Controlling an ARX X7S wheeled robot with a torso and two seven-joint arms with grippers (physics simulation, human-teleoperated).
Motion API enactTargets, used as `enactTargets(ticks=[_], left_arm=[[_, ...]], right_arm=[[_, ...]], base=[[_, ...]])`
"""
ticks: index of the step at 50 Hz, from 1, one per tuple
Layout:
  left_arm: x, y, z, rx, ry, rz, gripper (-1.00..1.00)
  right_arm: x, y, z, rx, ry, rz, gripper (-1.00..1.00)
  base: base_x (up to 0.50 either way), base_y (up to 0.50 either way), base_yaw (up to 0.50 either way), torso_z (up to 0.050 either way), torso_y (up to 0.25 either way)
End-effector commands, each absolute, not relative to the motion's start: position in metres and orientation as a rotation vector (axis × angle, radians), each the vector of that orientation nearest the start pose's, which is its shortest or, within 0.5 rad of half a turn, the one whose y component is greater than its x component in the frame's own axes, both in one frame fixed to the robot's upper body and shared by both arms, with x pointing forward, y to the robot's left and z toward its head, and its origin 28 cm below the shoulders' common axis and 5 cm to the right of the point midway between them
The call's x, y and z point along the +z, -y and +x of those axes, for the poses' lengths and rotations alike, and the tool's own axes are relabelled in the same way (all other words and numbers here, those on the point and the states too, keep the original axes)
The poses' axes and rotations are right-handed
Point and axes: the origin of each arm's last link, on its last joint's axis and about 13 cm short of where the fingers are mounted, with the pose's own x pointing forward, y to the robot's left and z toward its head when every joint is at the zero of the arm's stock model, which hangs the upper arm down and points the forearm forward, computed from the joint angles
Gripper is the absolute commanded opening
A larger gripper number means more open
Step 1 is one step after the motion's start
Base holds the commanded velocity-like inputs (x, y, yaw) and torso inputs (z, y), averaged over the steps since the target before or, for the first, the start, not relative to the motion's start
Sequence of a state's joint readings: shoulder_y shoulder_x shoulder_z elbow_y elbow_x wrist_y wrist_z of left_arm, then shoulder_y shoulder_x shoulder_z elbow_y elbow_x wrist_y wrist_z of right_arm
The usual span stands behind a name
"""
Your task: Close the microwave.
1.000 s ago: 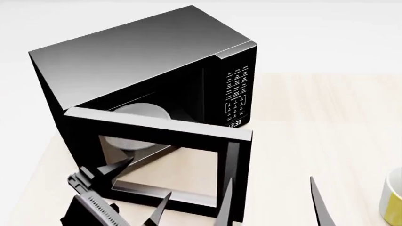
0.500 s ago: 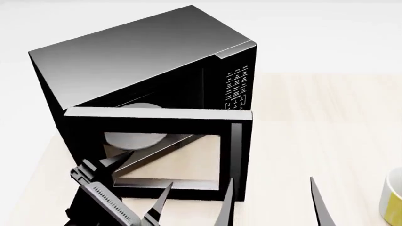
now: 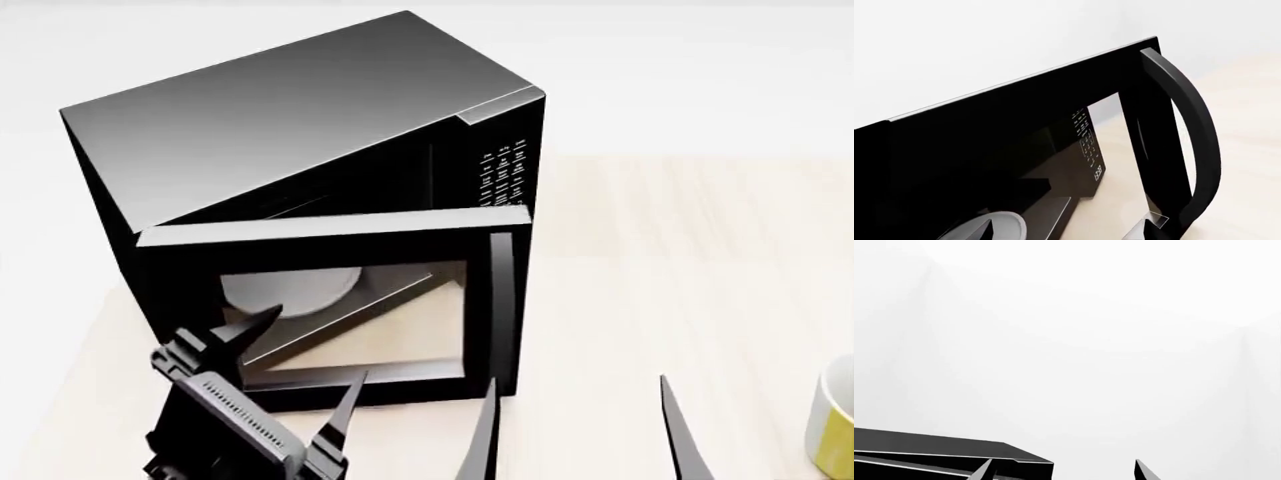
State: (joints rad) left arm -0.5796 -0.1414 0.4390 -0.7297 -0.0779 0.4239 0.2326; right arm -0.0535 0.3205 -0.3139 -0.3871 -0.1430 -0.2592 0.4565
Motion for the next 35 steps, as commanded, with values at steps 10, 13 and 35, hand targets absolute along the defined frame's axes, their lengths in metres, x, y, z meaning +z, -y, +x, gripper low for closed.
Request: enactTargets(ticks=[10, 13, 35], left_arm=[[0.05, -0.196, 0.343, -0.429, 0.265, 0.223, 1.0], [0.049, -0.196, 0.344, -0.42, 0.266, 0.22, 1.0], [0.054, -0.194, 0.353, -0.353, 0.28, 0.207, 1.0]], right_arm=[[0.091, 0.09, 0.186, -0.035, 0.614, -0.2, 1.0], [0.091, 0.09, 0.186, -0.035, 0.614, -0.199, 1.0], [0.09, 0.089, 0.186, -0.033, 0.61, -0.2, 1.0]], base=[[0.0, 0.0, 0.0, 0.002, 0.002], [0.0, 0.0, 0.0, 0.0, 0.0], [0.0, 0.0, 0.0, 0.0, 0.001]])
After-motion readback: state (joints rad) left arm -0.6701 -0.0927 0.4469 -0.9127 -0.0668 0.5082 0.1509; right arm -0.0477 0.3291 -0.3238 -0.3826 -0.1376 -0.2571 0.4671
